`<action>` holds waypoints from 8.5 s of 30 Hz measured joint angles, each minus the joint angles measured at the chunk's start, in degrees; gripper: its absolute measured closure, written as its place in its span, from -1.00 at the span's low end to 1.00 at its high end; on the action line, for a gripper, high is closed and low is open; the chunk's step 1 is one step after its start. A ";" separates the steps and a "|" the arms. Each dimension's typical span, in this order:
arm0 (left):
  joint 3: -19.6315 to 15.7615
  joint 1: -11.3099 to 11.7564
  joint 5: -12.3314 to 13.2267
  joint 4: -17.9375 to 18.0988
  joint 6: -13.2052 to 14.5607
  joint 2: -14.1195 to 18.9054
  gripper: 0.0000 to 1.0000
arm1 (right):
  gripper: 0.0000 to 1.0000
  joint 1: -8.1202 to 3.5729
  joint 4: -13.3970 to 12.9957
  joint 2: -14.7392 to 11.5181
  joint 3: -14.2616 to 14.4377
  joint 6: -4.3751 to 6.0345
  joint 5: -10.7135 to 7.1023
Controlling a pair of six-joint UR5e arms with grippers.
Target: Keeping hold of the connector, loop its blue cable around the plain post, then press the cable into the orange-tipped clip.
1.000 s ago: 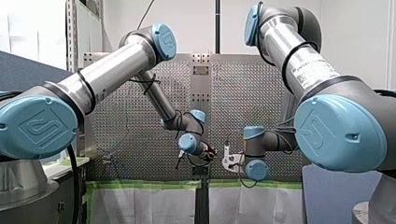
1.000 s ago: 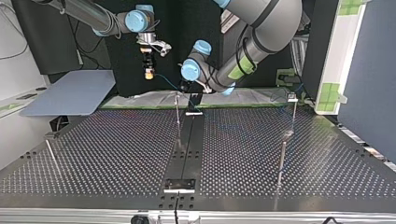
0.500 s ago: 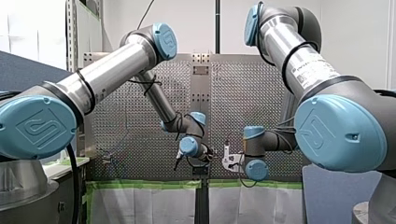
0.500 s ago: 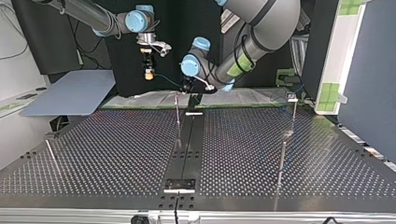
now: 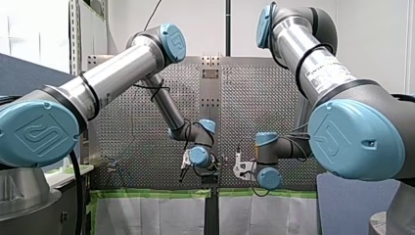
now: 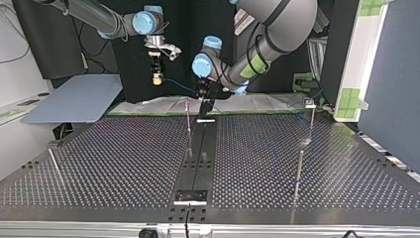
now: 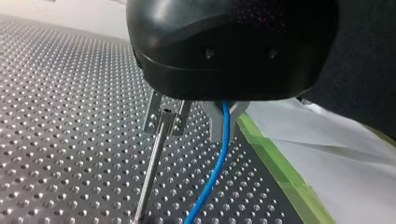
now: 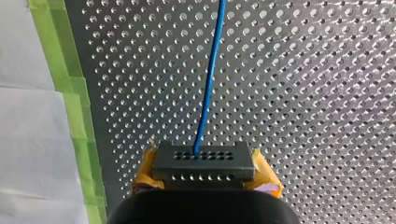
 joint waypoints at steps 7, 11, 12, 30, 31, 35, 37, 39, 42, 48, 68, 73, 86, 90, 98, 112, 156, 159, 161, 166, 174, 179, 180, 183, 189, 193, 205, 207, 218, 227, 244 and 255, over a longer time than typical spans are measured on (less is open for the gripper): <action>-0.66 -0.20 -4.12 4.01 -1.28 -0.05 1.00 | 1.00 -0.26 -0.21 0.21 -0.19 -0.16 0.06; -0.68 -0.31 -5.92 5.90 -1.82 -0.20 1.00 | 1.00 -0.44 -0.17 1.32 -1.08 -0.03 -0.09; -0.65 -0.36 -6.04 6.23 -1.90 -0.40 1.00 | 1.00 -0.48 0.17 1.92 -1.64 0.03 -0.09; 3.82 0.19 -5.92 8.84 -4.67 -7.78 1.00 | 1.00 -2.76 5.15 7.23 -9.18 0.46 -0.38; 4.02 0.25 -5.94 8.77 -4.87 -7.83 1.00 | 1.00 -2.85 5.39 7.23 -9.51 0.41 -0.43; 4.60 0.53 -6.06 8.48 -5.63 -7.91 1.00 | 1.00 -3.09 5.88 7.23 -10.46 0.03 -0.61; 4.69 0.65 -6.18 8.09 -5.97 -7.90 1.00 | 1.00 -3.15 5.84 7.24 -10.66 -0.33 -0.77; 4.72 0.78 -6.75 7.27 -6.36 -7.83 1.00 | 1.00 -3.18 5.72 7.24 -10.76 -0.61 -1.12; 4.71 0.78 -8.16 5.82 -6.62 -7.69 1.00 | 1.00 -3.19 5.61 7.24 -10.80 -0.81 -1.47; 4.24 0.24 -9.16 4.75 -6.73 -6.28 1.00 | 1.00 -3.27 5.84 7.23 -10.76 -1.09 -1.47; 3.12 0.24 -9.17 4.00 -6.91 -3.17 1.00 | 1.00 -3.69 7.59 5.03 -9.87 -1.87 -1.10; 3.13 0.51 -8.66 4.49 -7.00 -3.16 1.00 | 1.00 -4.32 7.42 4.43 -9.89 -1.49 -1.25; 6.24 3.04 -4.08 6.43 -9.16 -3.64 1.00 | 1.00 -6.03 7.17 4.38 -11.44 0.55 -5.52; 8.25 4.01 -3.02 4.53 -9.68 -4.37 1.00 | 1.00 -6.64 7.51 4.41 -12.54 1.28 -6.44; 12.66 4.99 -1.95 0.16 -11.43 -7.72 1.00 | 1.00 -8.09 8.27 4.51 -14.66 2.05 -6.92; 17.69 6.82 -1.81 -4.27 -12.87 -8.12 1.00 | 1.00 -11.49 10.92 4.79 -18.93 2.42 -8.74; 17.73 8.16 -1.59 -5.55 -11.95 -8.09 1.00 | 1.00 -16.51 19.11 5.63 -26.58 3.40 -16.62; 17.73 8.14 -1.44 -5.56 -11.94 -8.10 0.94 | 1.00 -16.60 20.00 6.47 -27.31 3.31 -17.38; 17.71 8.06 -1.09 -5.57 -11.81 -8.09 0.65 | 1.00 -16.62 20.69 7.17 -27.91 3.20 -17.58; 17.68 7.92 -0.49 -5.72 -10.26 -8.08 0.12 | 1.00 -16.64 22.92 8.69 -28.83 2.80 -17.61; 16.54 7.86 -0.40 -6.77 -8.85 -8.08 -0.22 | 1.00 -16.65 23.57 8.98 -29.03 2.69 -17.54; 15.05 7.66 -0.32 -6.65 -7.56 -7.58 -0.32 | 1.00 -16.65 23.62 9.00 -29.04 2.69 -17.54; 14.67 7.62 -0.44 -6.42 -7.24 -7.30 -0.32 | 1.00 -16.65 23.68 9.00 -29.03 2.67 -17.54; 13.22 7.58 -1.34 -5.20 -6.63 -6.03 -0.32 | 1.00 -16.64 23.85 9.00 -29.03 2.63 -17.54; 10.09 7.71 -0.45 -4.02 -5.52 -4.12 -1.00 | 1.00 -16.43 24.45 9.00 -29.05 2.51 -17.51; 8.40 7.36 1.14 -4.97 -4.26 -3.92 -1.00 | 1.00 -16.32 25.00 9.00 -29.03 2.41 -17.47; 3.06 5.89 0.67 -3.36 -2.89 -0.46 -1.00 | 1.00 -16.22 26.16 8.99 -29.01 2.25 -17.37; 1.99 5.65 1.51 -2.33 -3.65 0.59 -1.00 | 1.00 -16.19 26.30 8.99 -29.01 2.24 -17.36; -3.37 2.76 5.79 -1.83 -4.49 5.80 -1.00 | 1.00 -16.14 26.84 9.00 -29.01 2.17 -17.33; -7.05 0.93 6.19 0.30 -5.84 6.63 -1.00 | 1.00 -15.96 26.88 9.00 -29.01 2.16 -17.28; -7.33 -0.79 4.60 6.22 -7.95 5.40 -1.00 | 1.00 -15.94 26.98 9.00 -29.02 2.40 -17.28; -7.30 -1.19 4.25 7.66 -8.52 3.11 -1.00 | 1.00 -15.94 27.12 9.00 -29.01 2.50 -17.35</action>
